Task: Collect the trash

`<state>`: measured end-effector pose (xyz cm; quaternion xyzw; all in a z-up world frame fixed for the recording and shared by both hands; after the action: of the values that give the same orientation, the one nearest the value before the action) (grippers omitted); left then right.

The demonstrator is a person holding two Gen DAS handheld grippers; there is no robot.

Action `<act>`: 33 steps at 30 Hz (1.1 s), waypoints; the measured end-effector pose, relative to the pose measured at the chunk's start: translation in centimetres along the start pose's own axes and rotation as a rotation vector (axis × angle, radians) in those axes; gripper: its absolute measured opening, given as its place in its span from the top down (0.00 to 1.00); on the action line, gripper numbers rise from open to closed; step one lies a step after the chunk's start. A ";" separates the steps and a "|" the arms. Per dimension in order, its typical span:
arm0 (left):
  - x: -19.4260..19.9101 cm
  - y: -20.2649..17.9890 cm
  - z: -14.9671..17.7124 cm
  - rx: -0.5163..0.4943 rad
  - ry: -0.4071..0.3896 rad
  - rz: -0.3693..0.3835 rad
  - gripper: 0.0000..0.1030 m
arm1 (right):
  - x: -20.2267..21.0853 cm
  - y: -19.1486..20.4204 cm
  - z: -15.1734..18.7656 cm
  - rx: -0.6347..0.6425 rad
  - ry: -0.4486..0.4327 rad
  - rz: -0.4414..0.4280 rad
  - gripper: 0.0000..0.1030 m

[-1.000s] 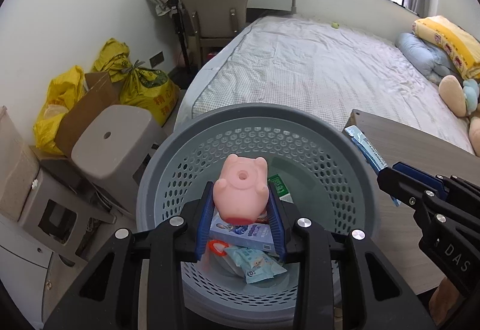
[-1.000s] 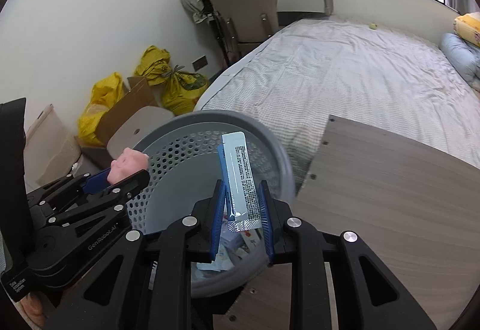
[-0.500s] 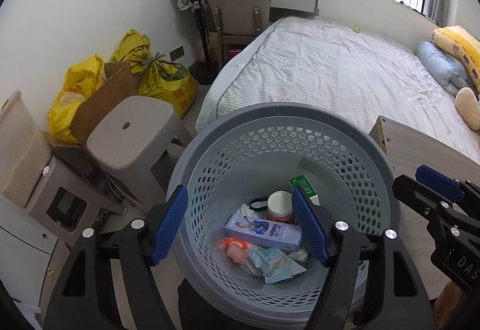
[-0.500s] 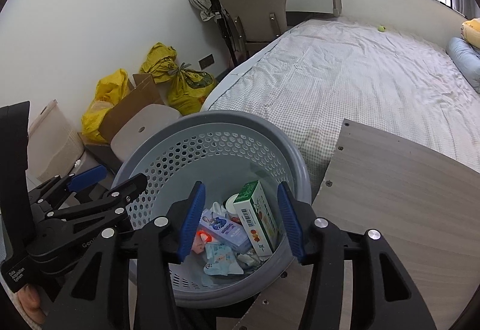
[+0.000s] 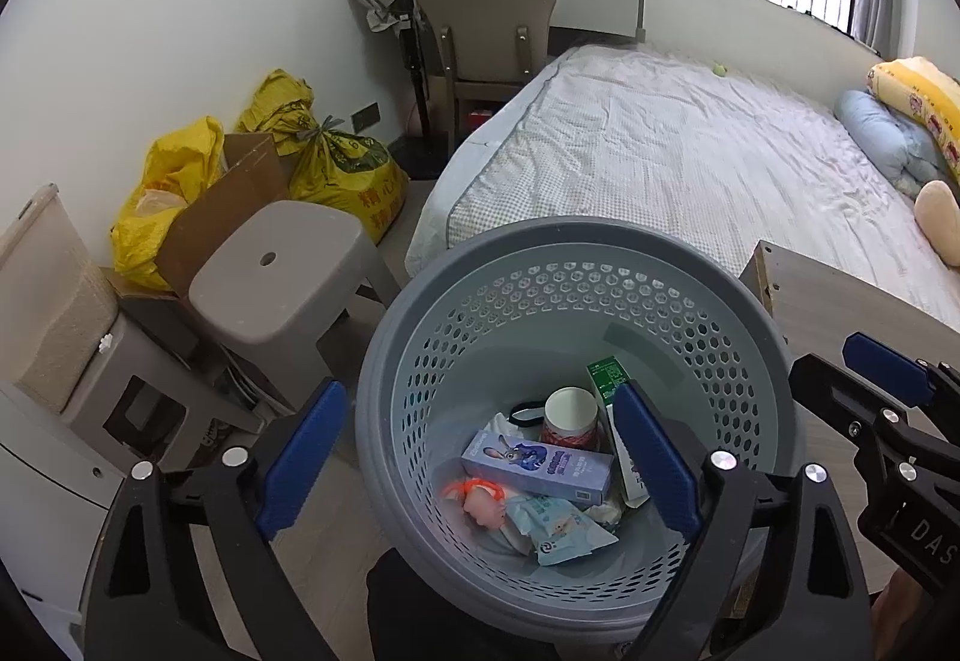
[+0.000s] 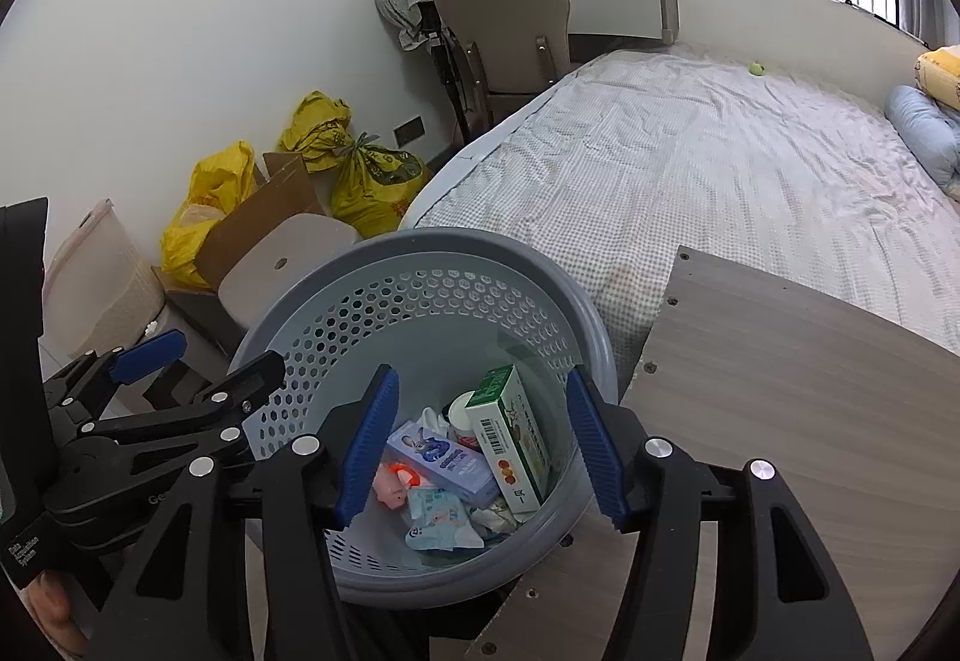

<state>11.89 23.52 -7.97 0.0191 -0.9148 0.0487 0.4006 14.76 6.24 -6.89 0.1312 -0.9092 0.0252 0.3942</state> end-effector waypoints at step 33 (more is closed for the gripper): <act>0.8 1.0 0.1 0.031 0.003 -0.040 0.06 | 0.1 -0.2 0.2 -0.008 -0.001 0.021 0.32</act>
<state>11.23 24.49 -7.51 0.0436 -0.9126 0.0550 0.4027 14.62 5.96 -6.96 0.1203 -0.9108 0.0258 0.3940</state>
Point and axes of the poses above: each gripper's, at about its wrist camera, not at the fingertips, and x roughly against the way its jaws point, y to its left, z to its underside, the point moved 7 cm from there along -x, roughly the way its jaws point, and after that the axes turned 11 degrees about z, right-handed, at the moved point
